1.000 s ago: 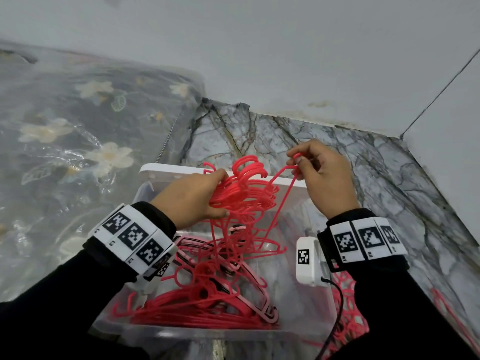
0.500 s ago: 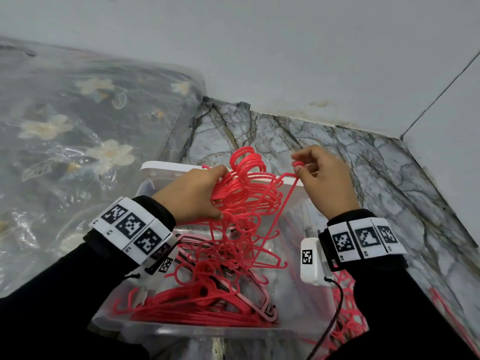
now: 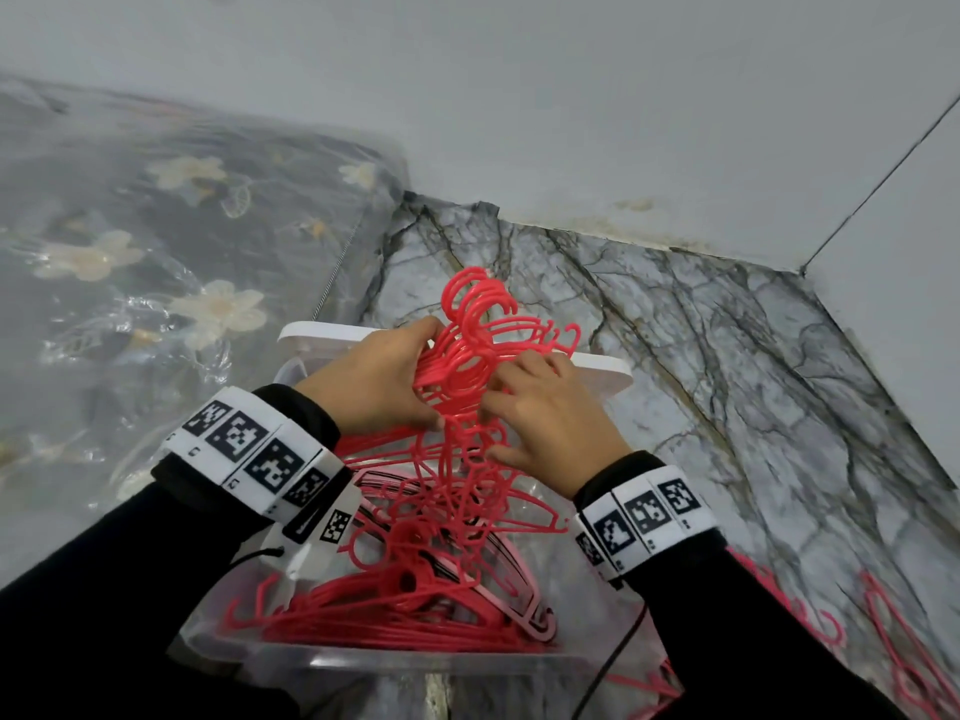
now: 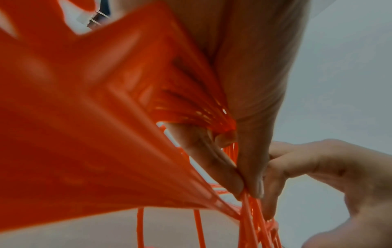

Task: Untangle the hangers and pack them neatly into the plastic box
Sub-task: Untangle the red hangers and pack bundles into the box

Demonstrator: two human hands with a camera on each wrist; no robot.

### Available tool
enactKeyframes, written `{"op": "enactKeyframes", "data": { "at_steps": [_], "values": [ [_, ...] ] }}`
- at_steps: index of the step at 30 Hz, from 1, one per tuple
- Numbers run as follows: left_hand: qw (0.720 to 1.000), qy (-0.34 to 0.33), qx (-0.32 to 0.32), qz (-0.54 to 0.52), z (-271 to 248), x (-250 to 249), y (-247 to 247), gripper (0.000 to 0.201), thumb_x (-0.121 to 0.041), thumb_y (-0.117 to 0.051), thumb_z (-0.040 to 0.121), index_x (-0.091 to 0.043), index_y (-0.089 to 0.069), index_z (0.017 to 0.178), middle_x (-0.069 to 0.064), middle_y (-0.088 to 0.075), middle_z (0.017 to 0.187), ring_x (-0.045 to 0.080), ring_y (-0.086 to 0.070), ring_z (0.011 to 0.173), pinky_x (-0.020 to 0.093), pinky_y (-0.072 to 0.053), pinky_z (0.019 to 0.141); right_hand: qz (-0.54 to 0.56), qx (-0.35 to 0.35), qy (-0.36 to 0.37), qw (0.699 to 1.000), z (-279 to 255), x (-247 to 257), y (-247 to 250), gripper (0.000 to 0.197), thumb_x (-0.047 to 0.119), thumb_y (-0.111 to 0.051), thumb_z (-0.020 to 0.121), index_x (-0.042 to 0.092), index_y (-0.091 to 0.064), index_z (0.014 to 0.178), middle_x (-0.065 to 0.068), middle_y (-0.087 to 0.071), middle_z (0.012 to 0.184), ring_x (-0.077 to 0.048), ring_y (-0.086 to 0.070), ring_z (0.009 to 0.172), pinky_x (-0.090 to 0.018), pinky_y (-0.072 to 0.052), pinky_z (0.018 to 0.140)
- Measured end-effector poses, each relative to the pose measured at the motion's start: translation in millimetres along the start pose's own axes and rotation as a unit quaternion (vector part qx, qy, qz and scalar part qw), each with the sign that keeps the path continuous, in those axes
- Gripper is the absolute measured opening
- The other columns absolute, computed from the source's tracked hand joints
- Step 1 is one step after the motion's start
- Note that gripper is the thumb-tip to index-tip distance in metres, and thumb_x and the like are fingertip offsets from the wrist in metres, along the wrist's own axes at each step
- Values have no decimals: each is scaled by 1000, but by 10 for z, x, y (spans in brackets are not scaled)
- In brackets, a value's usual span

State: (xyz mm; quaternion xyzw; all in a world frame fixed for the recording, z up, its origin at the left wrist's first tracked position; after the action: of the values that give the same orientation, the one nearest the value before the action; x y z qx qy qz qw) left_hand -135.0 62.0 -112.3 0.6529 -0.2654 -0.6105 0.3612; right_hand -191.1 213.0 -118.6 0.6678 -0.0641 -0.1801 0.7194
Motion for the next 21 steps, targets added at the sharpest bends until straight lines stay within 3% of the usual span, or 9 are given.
{"op": "enactKeyframes", "data": {
  "at_steps": [4,8,11,15,17,21],
  "values": [
    [1000,-2,-5,-9,14,39,16,61,-21,-88,57,-25,-43,99,-4,-62,93,15,-59,83,30,-45,71,-37,-70,5,997,26,28,10,9,26,-67,78,19,-67,83,2,-66,86,-25,-60,90,-42,-45,94],
    [1000,-2,-11,-15,24,47,23,59,-19,-88,58,-20,-45,99,-1,-63,92,16,-60,82,32,-48,72,-46,-63,18,997,30,8,-22,15,33,-72,72,21,-66,79,7,-67,76,-22,-63,83,-51,-40,102],
    [1000,-13,-15,14,6,43,8,57,-18,-87,59,-25,-41,92,-11,-57,79,7,-55,70,16,-41,59,-30,-34,29,999,46,19,-65,15,34,-72,71,21,-67,78,7,-69,72,-20,-65,79,-53,-37,104],
    [998,-18,-25,51,-2,37,5,59,-19,-86,58,-26,-37,91,-15,-49,70,8,-49,65,14,-30,51,-31,-22,26,999,62,52,-80,11,33,-73,69,23,-68,70,7,-68,61,-17,-66,66,-53,-43,99],
    [998,-18,-19,50,-1,45,5,62,-18,-87,57,-27,-37,93,-16,-50,70,3,-50,63,12,-32,51,1,-25,25,999,58,46,-119,9,30,-64,79,22,-67,77,3,-69,66,-19,-67,71,-47,-41,101],
    [999,-21,0,45,-11,50,-25,63,-21,-87,56,-27,-40,98,-15,-53,72,-5,-50,64,13,-32,50,35,28,-2,999,71,-30,-154,19,34,-47,93,22,-62,91,2,-70,85,-21,-64,88,-35,-31,91]
  ]
}}
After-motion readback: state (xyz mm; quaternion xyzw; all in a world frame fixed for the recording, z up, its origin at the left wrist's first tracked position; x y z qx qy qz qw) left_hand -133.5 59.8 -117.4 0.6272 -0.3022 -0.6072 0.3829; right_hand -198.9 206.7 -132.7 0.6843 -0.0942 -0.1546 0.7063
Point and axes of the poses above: each hand's wrist, its own z-axis towards the middle knuckle, its own y-axis out of the back of the hand, x = y × z, the point moved 4 cm from there along z, towards the middle knuckle
